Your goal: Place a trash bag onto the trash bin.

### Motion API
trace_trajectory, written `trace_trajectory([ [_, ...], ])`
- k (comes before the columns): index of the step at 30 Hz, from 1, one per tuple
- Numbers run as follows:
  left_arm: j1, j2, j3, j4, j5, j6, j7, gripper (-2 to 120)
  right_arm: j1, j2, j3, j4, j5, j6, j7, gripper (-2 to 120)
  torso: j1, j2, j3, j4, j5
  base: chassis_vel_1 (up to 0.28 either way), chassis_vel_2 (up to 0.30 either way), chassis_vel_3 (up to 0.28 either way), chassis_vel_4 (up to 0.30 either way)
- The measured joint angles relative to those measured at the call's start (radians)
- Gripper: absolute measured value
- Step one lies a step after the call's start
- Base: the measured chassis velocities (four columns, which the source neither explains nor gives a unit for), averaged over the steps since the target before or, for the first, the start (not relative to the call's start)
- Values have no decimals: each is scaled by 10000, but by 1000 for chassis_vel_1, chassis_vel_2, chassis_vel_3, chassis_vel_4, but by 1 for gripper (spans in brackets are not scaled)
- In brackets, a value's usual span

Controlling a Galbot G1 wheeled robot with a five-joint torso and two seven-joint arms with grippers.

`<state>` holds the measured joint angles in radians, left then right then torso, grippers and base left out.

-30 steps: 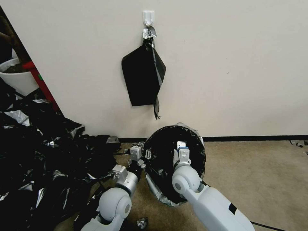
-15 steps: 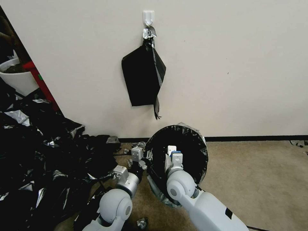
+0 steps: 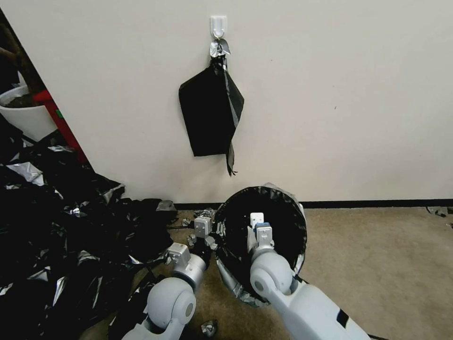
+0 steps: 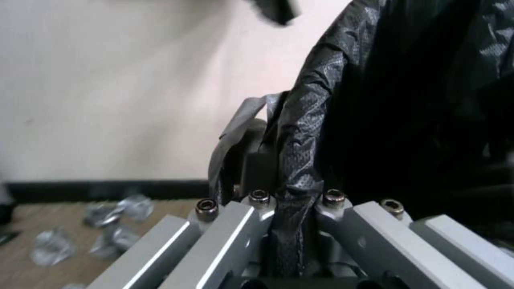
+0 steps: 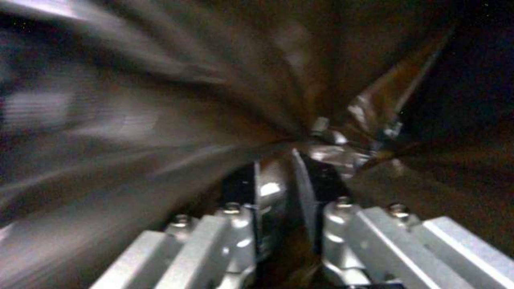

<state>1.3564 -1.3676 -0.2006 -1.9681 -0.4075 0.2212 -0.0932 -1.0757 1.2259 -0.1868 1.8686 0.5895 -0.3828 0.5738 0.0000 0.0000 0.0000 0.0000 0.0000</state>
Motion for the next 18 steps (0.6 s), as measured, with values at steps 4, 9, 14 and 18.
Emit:
trace_trajectory([
  [4,-257,-38,-85,204,-578,584,-760,3,-765,-231,78,914,-723,411,-997,37,0,0,0,-1,-1,0,0,0,0],
  [9,-565,-80,-210,421,-1955,1497,-1989,3,-1431,-289,894,1469,-2899,2387,-2957,55,0,0,0,-1,-1,0,0,0,0],
  [14,-777,-150,-408,432,-3737,2885,-3684,3,-1636,215,1940,1434,-4781,4651,-4171,72,0,0,0,0,-1,0,0,0,0],
  [18,-736,-131,-554,217,-4698,3938,-4696,3,-1804,669,2543,1553,-5171,5180,-4001,87,0,0,0,0,1,0,0,0,0],
])
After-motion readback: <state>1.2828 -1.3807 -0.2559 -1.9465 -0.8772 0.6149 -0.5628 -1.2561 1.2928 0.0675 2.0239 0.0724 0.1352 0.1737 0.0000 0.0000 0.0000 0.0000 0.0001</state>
